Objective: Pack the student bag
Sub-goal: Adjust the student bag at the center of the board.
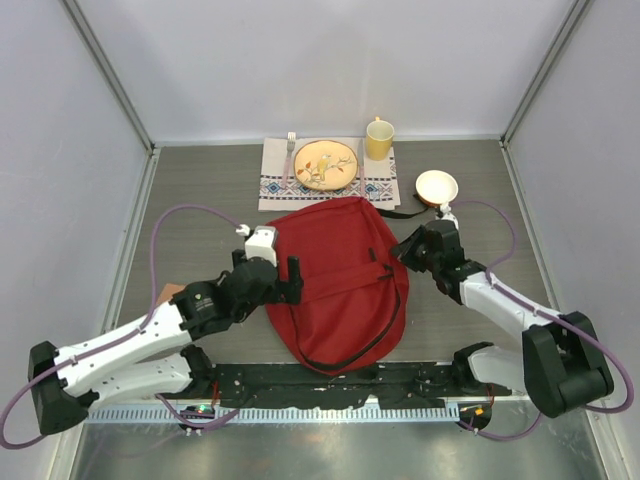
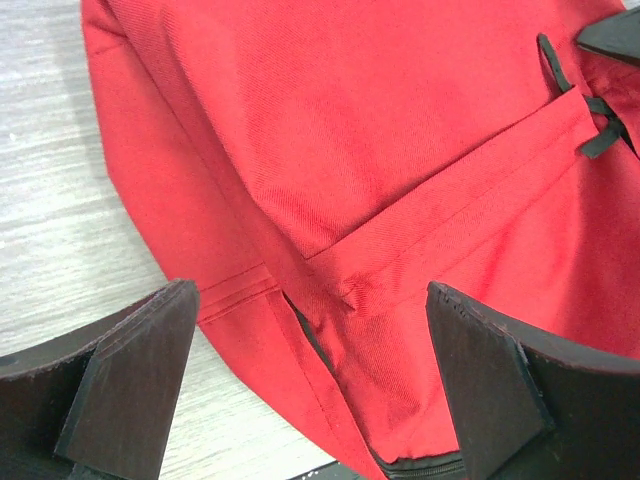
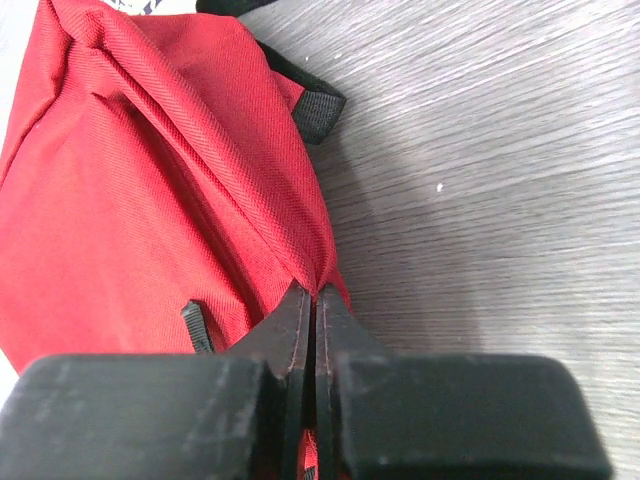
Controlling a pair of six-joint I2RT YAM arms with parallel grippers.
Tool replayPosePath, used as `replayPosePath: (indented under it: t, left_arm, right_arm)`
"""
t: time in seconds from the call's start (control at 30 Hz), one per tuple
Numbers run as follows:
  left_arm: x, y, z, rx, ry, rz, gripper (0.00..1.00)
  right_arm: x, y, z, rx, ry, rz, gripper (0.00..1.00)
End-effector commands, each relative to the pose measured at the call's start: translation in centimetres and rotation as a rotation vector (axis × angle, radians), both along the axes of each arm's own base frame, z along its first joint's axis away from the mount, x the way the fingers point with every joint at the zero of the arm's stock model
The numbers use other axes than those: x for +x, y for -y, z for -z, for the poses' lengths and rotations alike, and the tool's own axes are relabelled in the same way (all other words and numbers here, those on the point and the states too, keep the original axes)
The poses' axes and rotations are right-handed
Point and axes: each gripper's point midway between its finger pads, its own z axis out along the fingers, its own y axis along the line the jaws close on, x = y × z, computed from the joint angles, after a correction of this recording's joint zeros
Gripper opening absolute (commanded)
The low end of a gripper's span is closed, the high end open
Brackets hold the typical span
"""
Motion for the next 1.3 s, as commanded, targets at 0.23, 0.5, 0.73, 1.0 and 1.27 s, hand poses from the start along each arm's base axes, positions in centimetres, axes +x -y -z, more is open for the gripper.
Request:
replayPosePath:
  t: [0.23,0.5,0.73,1.0,1.27]
  left_arm:
    - [4.1,5.4,-4.2,-0.051,0.030,0.070,1.00]
    - [3.4,6.8,-4.9,-0.115,-0.017,0.098,1.00]
    - [2.8,6.3,-5.5,-0.204,-0.021,0.064,1.00]
    - [3.8,6.3,-8.3,-0.256,0.018,0.002,1.00]
    - [3.9,5.7,-8.6,-0.338,0.025,-0.059,0.99]
  right_arm:
    - [-2.2,3.7,-1.5,0.061,0.115,0.207,0.01]
    - [-2.0,2.0,-1.5,0.123,0.077,0.156,0.01]
    - [-1.3,0.9,-2.9,0.173,0.088,0.132,0.31]
    - [-0.5,3.8,-9.3,0.077,0.203,0.238,0.74]
    - [-3.0,5.0,-11.4,0.038,0.210,0.228,0.86]
